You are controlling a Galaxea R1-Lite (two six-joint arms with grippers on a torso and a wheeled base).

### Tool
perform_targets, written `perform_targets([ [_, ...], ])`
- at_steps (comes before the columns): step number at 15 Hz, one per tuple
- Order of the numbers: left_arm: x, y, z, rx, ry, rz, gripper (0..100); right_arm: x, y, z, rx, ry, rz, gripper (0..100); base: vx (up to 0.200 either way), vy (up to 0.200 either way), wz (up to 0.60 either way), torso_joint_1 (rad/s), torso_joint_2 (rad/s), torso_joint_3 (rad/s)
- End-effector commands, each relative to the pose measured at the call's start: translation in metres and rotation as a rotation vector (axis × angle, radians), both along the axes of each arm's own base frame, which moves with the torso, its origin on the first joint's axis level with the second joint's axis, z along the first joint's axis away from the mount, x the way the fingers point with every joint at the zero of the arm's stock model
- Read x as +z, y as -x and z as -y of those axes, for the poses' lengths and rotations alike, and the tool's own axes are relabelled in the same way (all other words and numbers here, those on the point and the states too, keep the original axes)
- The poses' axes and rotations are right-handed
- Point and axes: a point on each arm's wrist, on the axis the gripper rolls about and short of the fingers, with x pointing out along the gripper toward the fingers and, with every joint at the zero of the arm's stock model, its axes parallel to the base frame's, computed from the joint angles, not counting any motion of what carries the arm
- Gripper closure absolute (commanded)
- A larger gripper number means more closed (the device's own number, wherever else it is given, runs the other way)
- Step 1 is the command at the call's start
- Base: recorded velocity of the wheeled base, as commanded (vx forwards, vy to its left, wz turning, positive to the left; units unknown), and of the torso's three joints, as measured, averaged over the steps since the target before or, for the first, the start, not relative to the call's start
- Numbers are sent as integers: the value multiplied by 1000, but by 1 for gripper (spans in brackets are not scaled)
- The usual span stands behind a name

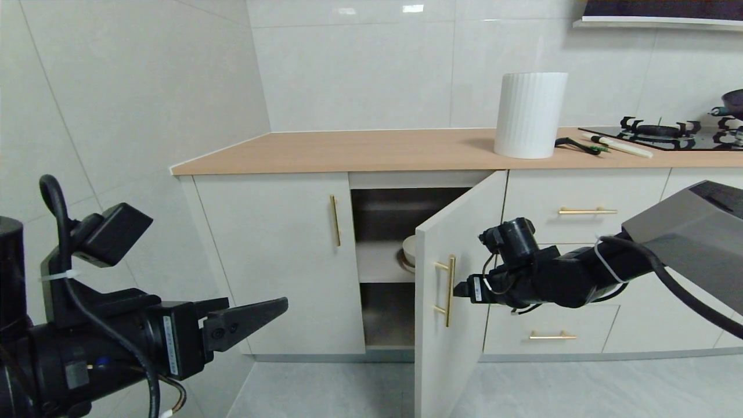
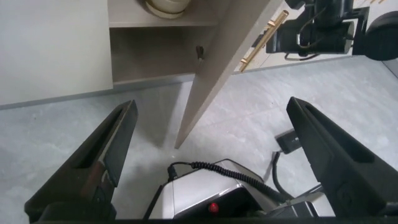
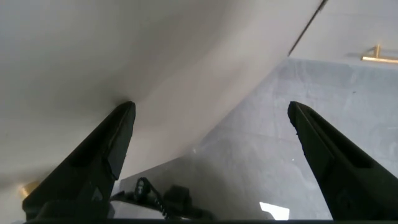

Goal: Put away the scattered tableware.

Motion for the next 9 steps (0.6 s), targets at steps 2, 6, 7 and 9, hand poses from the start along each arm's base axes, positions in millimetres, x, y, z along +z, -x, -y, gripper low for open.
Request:
perform_targets([
  [2,-2,-2,1,0,-8,-9,0,-8,-7,-4,-6,-9,7,0,200,0,0,5,2,5],
  [6,-2,-2,1,-1,-8,-9,0,-7,-8,-7,-22,-40,19,0,200,0,0,-2,5,4],
  [7,-2,-2,1,-1,-8,-9,0,-6,-10,-9,-32,-55,21,0,200,0,0,12,7,-2],
  [9,-1,-1,1,1,-4,-4,0,-3,-15,-12,-73,-112,21,0,100,0,0,-1,-1,1],
])
